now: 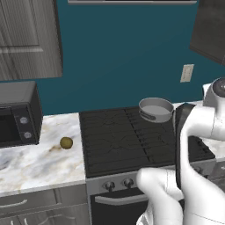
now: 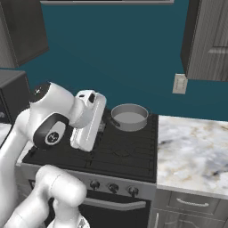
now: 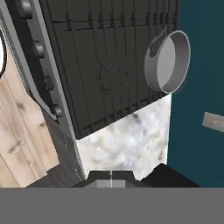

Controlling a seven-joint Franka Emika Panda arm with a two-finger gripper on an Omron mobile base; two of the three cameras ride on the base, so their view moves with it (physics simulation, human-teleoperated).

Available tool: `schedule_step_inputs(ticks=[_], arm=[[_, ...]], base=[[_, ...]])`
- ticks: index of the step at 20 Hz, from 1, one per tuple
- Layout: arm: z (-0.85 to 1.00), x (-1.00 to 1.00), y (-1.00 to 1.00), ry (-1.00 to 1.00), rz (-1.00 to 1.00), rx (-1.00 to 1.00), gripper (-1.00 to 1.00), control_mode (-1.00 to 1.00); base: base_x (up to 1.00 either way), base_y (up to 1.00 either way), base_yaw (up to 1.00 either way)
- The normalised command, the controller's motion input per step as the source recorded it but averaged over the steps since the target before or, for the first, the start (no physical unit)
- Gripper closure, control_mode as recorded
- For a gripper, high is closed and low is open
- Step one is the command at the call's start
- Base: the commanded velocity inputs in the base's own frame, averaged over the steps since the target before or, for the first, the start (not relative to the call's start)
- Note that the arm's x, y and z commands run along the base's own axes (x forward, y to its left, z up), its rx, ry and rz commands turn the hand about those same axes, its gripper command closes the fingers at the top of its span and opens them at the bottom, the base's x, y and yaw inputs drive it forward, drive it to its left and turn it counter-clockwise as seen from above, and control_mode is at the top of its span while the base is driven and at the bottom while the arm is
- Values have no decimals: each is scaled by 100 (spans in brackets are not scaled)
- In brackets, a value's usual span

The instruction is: Turn on the burner for the pot on the stove. Wait thirty seconds for the pot to heat up. Then add the potato to the pot.

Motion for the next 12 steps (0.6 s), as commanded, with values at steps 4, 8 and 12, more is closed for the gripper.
schedule_step_inputs(ticks=[4,8,12], arm=[[92,-7,17,25,-2,-7,100,-100],[74,-17,0,22,-7,28,100,-100],[37,0,0,1,-22,32,100,-100]], base=[[0,0,0],[0,0,0],[0,0,0]])
